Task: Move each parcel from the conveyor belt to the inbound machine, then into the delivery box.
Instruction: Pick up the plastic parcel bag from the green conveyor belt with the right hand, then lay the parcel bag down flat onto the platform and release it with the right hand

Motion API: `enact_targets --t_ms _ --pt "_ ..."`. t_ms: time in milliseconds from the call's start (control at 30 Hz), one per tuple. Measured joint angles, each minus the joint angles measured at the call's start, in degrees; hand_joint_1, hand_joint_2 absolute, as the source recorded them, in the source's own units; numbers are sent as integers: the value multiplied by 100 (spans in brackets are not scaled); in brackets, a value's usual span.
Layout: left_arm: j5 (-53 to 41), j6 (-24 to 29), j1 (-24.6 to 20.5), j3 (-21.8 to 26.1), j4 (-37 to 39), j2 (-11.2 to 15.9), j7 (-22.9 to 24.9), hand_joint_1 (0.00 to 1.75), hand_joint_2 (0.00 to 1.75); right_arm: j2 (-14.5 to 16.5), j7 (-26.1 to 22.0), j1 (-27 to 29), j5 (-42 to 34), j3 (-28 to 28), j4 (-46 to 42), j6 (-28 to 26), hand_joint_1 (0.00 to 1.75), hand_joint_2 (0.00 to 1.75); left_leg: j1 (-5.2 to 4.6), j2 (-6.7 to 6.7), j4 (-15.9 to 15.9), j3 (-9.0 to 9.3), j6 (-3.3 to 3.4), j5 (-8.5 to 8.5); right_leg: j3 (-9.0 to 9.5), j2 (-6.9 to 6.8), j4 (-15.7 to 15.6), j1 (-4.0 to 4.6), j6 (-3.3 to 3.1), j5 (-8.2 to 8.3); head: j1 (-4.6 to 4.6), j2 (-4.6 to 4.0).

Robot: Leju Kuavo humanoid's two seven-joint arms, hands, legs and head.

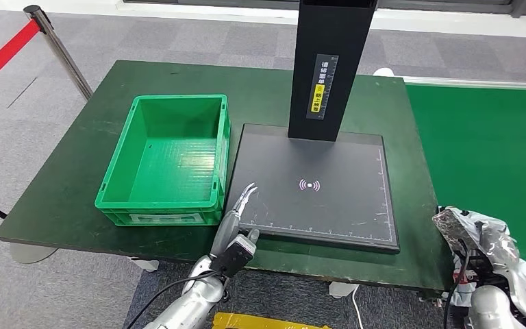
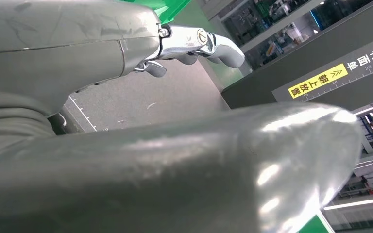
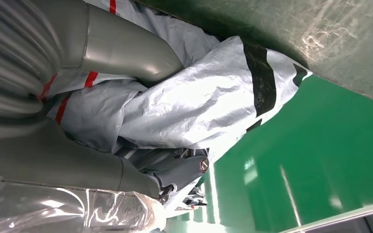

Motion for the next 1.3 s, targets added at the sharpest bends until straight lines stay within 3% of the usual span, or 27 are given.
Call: enact_targets --t_ms 533,867,1300 --pt "-54 0 71 57 -91 0 2 0 0 149 -165 130 64 0 -552 -293 175 175 0 1 0 -7 0 0 -10 0 2 0 0 0 1 0" --pt "-54 43 85 101 -146 -20 2 0 0 183 -276 92 -192 44 -1882 -448 175 175 -3 -7 0 -10 1 3 -10 -8 4 -4 0 0 0 0" --pt "-50 42 83 102 -144 -22 2 0 0 204 -275 92 -232 67 -2029 -548 175 175 -4 -8 0 -11 2 4 -10 -8 4 -5 0 0 0 0"
